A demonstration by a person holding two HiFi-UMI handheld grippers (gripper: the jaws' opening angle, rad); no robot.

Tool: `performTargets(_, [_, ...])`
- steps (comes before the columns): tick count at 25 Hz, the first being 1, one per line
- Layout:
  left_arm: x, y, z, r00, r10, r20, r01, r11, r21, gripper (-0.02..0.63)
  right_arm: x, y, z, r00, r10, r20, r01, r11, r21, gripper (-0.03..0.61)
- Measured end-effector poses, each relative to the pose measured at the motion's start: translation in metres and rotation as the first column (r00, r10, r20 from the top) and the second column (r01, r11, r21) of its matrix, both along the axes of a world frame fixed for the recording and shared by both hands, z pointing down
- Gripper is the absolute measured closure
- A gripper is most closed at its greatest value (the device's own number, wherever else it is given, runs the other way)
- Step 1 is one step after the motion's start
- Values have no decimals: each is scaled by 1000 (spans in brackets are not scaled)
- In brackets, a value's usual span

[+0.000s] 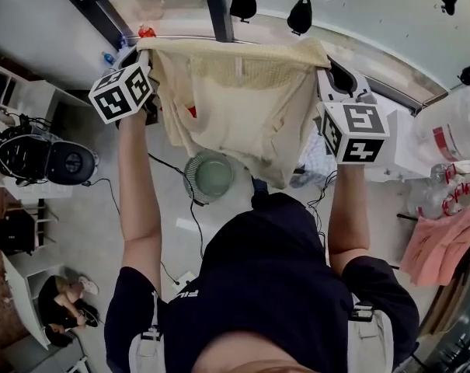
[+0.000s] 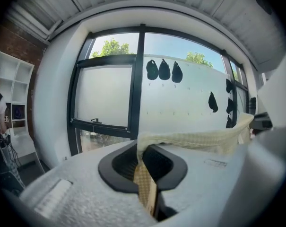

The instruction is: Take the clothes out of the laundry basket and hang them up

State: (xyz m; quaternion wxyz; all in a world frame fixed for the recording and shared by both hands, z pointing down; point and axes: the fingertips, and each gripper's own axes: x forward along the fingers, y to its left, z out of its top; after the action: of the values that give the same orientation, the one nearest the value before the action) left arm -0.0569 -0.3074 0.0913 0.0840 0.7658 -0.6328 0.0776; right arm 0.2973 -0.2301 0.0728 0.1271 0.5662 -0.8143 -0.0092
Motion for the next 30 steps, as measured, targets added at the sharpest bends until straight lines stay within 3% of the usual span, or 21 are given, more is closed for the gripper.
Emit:
performTargets(7, [37,-100,24,998,63,6,-62,994,-94,580,34,-94,28,996,57,74,-53,996,-67,549])
performTargets(12, [60,-169,89,996,84,11,-79,968,-238,580,54,-161,104,993,97,69,-79,971,-228,549])
performTargets(16, [75,-198,166,996,89,2,-82,927,-365,580,63,-196,179,991,107,81,-70,928,-365,551])
performTargets(21, [91,-217,244,996,75,-39,-84,870,-486,580,77,-225,249,987,137,79,-83,876,-475,551])
performTargets(30, [115,-233,326,985,164,-60,-165,767,-620,578,84,-251,323,980,187,75,-105,794,-599,547])
